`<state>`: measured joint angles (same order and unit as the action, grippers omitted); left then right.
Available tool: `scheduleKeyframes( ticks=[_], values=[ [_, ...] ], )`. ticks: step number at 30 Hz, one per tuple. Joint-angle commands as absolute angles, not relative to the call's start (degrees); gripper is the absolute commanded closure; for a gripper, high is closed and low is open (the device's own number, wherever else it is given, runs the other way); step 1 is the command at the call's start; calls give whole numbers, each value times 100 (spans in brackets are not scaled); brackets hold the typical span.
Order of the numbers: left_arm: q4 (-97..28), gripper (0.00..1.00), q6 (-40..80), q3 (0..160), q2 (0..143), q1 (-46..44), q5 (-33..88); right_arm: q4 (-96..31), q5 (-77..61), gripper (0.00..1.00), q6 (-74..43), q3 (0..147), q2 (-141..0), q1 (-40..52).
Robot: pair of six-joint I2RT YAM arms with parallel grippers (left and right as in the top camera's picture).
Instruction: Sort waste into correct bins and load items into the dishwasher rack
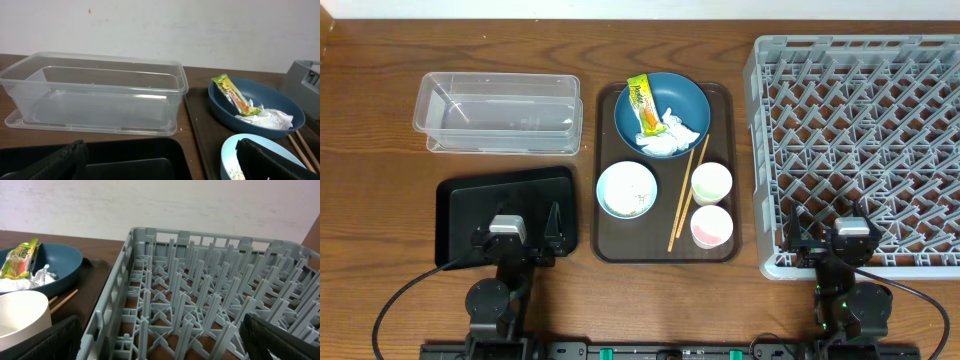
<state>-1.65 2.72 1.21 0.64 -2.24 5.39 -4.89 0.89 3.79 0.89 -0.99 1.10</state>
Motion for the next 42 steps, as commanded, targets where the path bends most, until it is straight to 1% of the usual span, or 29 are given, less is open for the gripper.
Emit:
scheduleKeyframes(
  ticks=[1, 3, 8, 13, 18, 21, 23, 29, 32, 37, 42],
  values=[
    [-357, 3, 217, 23, 23, -183, 534, -493, -8, 1, 314, 69, -71, 189],
    [-357, 3, 279, 23, 23, -183, 532, -491, -10, 1, 82, 78, -71, 189],
    [-423, 3, 1063, 104, 58, -183, 534, -580, -5, 1, -237, 276, -71, 189],
    [-727, 3, 1199, 646, 550, -183, 539, -1278, 174, 1, -231, 1028, -307, 189],
    [-1634, 3, 1385, 1811, 1756, -183, 534, -1925, 145, 1, -447, 1984, -1251, 189],
    [-2141, 3, 1382, 2685, 2821, -183, 541, -2298, 121, 1, -510, 2644, -2053, 189],
    [-2659, 3, 1380, 3308, 3535, -183, 652, -2576, 58, 1, -510, 3087, -2613, 189],
    [-4816, 3, 1385, 5137, 5426, -183, 1302, -3529, -75, 1, -510, 4187, -4005, 189],
    [-5542, 3, 1382, 5505, 5961, -183, 1286, -3809, -91, 1, -508, 4449, -4418, 189],
    [-5664, 3, 1428, 5500, 6558, -183, 1446, -3903, -169, 1, -513, 4530, -4718, 189],
    [-4910, 3, 1428, 5621, 6901, -211, 2292, -3898, -198, 1, -513, 4532, -4707, 191]
  ],
)
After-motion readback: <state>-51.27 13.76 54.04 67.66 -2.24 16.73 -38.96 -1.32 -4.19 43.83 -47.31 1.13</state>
